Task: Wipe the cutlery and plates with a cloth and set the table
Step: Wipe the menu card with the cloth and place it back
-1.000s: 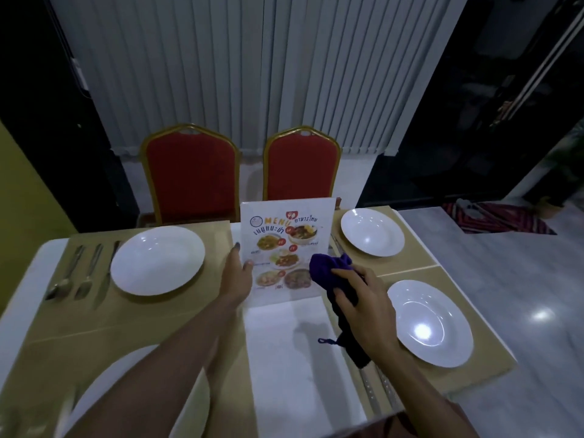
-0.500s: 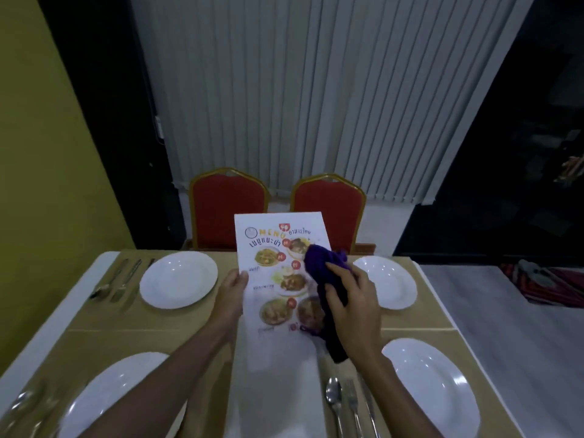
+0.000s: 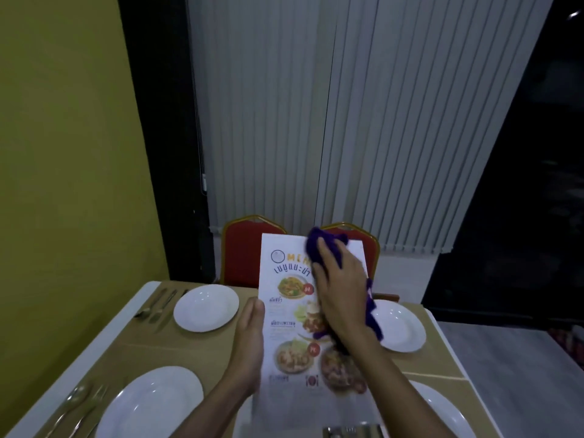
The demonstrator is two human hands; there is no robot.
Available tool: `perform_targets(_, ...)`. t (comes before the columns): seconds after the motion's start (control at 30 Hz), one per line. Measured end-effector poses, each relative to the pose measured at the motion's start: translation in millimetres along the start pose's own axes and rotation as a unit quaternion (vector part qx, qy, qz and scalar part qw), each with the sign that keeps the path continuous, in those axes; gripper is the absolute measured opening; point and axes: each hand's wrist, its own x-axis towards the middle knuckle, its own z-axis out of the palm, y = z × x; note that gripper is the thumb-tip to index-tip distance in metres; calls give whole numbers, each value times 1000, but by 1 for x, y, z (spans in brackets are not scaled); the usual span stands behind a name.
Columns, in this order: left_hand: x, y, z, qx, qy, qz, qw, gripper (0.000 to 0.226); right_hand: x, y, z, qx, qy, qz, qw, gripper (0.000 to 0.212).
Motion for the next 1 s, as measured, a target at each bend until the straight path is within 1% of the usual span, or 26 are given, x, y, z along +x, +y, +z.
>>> perform_targets(0.07, -1, 12, 0, -15, 19, 23, 999, 35, -22, -29, -3, 5, -22, -99, 995, 47)
perform_targets(0.1, 0, 17, -4, -23, 32, 31, 999, 35, -42, -32, -4, 8, -31, -140, 990, 47)
perform_targets(0.13, -1, 25, -11, -29, 41, 36, 998, 34, -59, -32, -9, 15, -24, -165, 986, 46)
perform_targets(0.17, -3, 31, -18, -34, 45, 37, 998, 34, -69, -26, -15, 23, -7, -171, 985, 45)
perform_targets(0.2, -5, 37, -25, -34, 43, 37, 998, 34, -68, -18, -20, 26, 15, -156, 987, 44)
perform_targets(0.27, -12, 45, -32, -25, 27, 47, 998, 33, -40, -8, -26, 18, 58, -91, 994, 43)
perform_targets(0.33, -19, 48, -27, -6, 12, 58, 998, 33, 6, -16, -28, 1, 92, -16, 996, 41)
perform_targets(0.37, -23, 51, -23, 2, 5, 64, 998, 33, 20, -30, -29, 0, 96, -3, 995, 41)
perform_targets(0.4, -25, 52, -19, 5, 0, 67, 998, 32, 27, -48, -30, 2, 90, -16, 996, 40)
perform_targets(0.47, -27, 59, -14, -6, -4, 75, 997, 31, 21, -77, -34, -4, 66, -118, 991, 41)
perform_targets(0.5, -29, 62, -14, -14, -5, 77, 997, 31, 11, -82, -37, -7, 48, -175, 983, 41)
perform_targets(0.53, -29, 64, -20, -19, -8, 78, 997, 30, 2, -79, -39, -11, 40, -213, 976, 41)
perform_targets(0.57, -29, 66, -24, -21, -7, 78, 997, 30, 0, -69, -44, -9, 44, -225, 973, 40)
perform_targets(0.6, -29, 66, -29, -21, -10, 77, 997, 30, 1, -57, -48, -6, 58, -200, 978, 40)
perform_targets(0.67, -33, 66, -37, -19, -18, 75, 997, 30, 13, -40, -56, 5, 89, -109, 990, 39)
perform_targets(0.7, -35, 65, -37, -20, -22, 73, 997, 30, 21, -40, -57, 5, 96, -76, 992, 38)
perform_targets(0.73, -35, 65, -37, -22, -27, 72, 997, 30, 30, -46, -58, -1, 98, -69, 993, 38)
perform_targets(0.77, -36, 64, -35, -24, -34, 74, 996, 31, 37, -58, -56, -3, 93, -84, 992, 38)
perform_targets(0.87, -34, 58, -28, -4, -59, 92, 994, 33, 54, -101, -51, -6, 76, -175, 982, 37)
perform_targets(0.9, -33, 55, -27, 0, -64, 94, 993, 34, 56, -112, -49, -8, 74, -190, 979, 37)
perform_targets(0.93, -32, 54, -25, -3, -68, 95, 993, 34, 56, -119, -46, -12, 72, -195, 978, 36)
perform_targets(1.0, -26, 52, -26, -17, -68, 91, 993, 33, 40, -127, -39, -14, 77, -178, 981, 37)
